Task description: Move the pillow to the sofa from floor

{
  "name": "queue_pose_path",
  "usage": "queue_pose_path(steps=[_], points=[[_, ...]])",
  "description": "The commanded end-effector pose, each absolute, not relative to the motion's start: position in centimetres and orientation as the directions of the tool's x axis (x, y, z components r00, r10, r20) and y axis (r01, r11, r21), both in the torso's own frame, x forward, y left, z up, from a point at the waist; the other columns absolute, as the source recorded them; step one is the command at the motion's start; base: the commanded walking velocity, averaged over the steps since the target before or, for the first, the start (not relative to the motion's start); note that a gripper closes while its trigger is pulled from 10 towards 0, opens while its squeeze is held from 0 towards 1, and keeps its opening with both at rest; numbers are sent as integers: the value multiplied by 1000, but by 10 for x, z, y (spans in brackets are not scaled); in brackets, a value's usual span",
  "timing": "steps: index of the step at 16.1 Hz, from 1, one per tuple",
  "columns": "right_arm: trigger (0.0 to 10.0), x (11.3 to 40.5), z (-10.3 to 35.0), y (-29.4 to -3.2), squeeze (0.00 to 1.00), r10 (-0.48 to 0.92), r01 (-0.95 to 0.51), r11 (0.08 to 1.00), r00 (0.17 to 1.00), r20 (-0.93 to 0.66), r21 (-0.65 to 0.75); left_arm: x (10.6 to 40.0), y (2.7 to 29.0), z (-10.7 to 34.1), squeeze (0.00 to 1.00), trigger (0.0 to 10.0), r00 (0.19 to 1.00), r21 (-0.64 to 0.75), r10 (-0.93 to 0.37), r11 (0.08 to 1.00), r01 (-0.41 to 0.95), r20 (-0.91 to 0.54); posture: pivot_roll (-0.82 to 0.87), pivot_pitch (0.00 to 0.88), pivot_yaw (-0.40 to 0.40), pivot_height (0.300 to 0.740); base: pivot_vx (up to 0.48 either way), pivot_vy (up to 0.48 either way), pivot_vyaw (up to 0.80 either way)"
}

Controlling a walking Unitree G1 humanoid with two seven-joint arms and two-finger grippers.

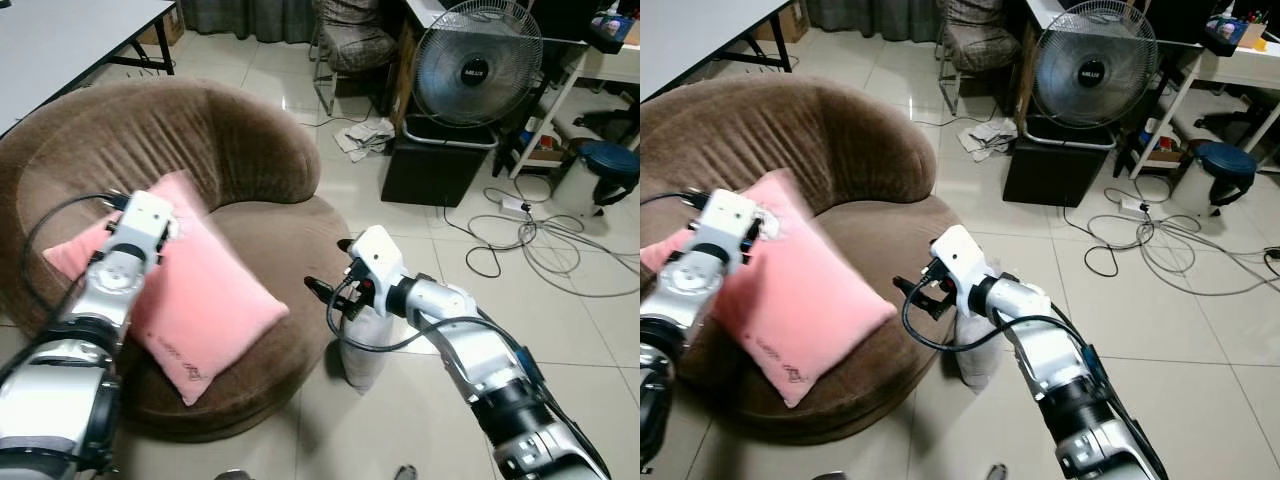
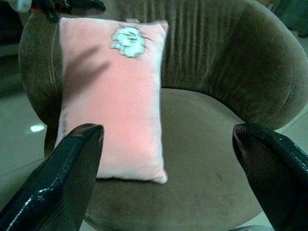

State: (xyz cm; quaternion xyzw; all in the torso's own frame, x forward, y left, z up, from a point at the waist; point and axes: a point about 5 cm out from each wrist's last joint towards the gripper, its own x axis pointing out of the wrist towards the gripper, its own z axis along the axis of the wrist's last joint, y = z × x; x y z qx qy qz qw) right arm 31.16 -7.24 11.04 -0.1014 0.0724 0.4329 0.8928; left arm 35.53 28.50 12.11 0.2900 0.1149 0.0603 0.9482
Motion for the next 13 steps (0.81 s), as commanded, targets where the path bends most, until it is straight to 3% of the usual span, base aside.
queue_pose_path(steps=[1, 5, 7, 8, 10, 13], points=[[10000, 315, 113, -73, 0, 759, -787, 603, 616, -210, -132, 358, 284, 128, 1000, 10000, 971, 570, 168, 821, -43, -168, 51, 0, -85, 740, 0, 0, 0], [10000, 326, 114, -75, 0, 724, -750, 648, 661, -195, -134, 365, 277, 137, 1000, 10000, 983, 567, 111, 823, -10, -144, 55, 0, -83, 740, 0, 0, 0], [10000, 330, 112, -83, 0, 676, -700, 707, 712, -189, -105, 371, 259, 143, 1000, 10000, 994, 438, 1, 898, 46, -107, 76, 0, -72, 740, 0, 0, 0], [10000, 331, 110, -87, 0, 646, -671, 735, 738, -196, -102, 372, 253, 143, 0, 10000, 996, 370, -19, 928, 50, -87, 83, 0, -66, 740, 0, 0, 0], [10000, 330, 100, -105, 0, 519, -544, 834, 829, -207, -89, 367, 229, 137, 0, 10000, 999, 215, -43, 976, 42, 3, 115, 0, -54, 740, 0, 0, 0], [10000, 323, 87, -124, 0, 379, -394, 919, 896, -230, -23, 334, 184, 109, 0, 10000, 981, 171, -195, 966, 195, -19, 127, 0, -36, 740, 0, 0, 0]])
